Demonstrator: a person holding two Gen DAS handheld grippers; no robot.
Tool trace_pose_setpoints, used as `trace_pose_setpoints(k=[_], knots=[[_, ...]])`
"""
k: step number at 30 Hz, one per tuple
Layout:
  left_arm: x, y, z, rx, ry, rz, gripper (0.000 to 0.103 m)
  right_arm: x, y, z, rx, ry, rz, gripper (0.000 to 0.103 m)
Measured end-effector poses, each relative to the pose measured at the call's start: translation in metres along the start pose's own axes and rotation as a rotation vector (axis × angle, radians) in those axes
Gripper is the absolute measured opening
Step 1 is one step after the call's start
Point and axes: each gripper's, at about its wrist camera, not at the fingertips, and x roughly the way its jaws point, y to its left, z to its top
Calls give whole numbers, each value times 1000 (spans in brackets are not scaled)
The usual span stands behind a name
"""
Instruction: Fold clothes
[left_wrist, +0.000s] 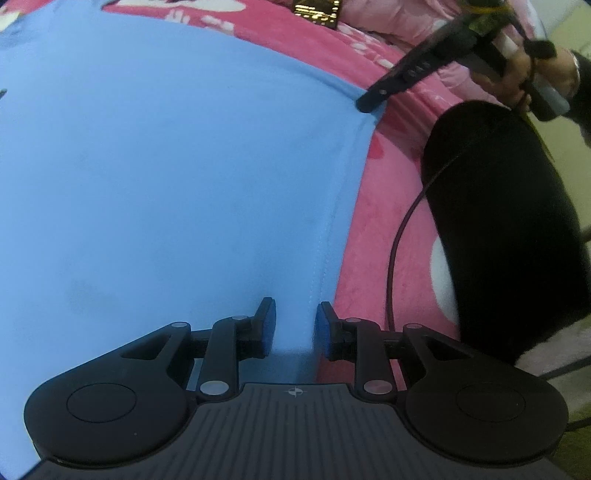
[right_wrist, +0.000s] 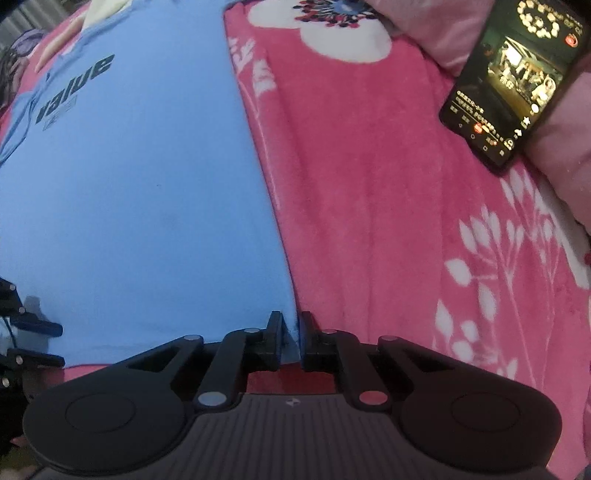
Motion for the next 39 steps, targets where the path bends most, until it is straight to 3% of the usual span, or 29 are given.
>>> trace_pose_setpoints(k=[2, 7, 10, 15, 18, 21, 25, 29, 32, 36, 39], knots=[[-9, 9, 2, -32, -6, -21, 25, -7, -6, -3, -10, 10, -18, 32], [-35, 46, 14, -146, -68, -69, 26, -23, -26, -7, -9, 64, -91, 32], [-44, 77, 38, -221, -114, -46, 27, -47, -32, 11, 15, -4, -60, 32], [-50, 125, 88, -342, -217, 81, 27, -67, -22, 86, 72, -228, 143, 36], [-48, 150, 113, -405, -263, 178, 27, -44, -17, 147, 173, -323, 266, 37], [-53, 175, 132, -440, -290, 277, 27, -5, -13, 210, 330, -357, 348, 37], [-72, 207, 149, -403, -301, 392, 27, 20, -6, 259, 396, -397, 344, 39], [-68, 242, 168, -383, -337, 445, 28, 41, 0, 304, 435, -435, 325, 39], [-62, 268, 175, -420, -415, 451, 28, 46, 1, 336, 385, -469, 292, 39], [-53, 298, 183, -500, -530, 404, 28, 55, -1, 391, 287, -491, 250, 43], [-49, 302, 186, -461, -563, 419, 28, 66, 0, 424, 206, -471, 220, 43]])
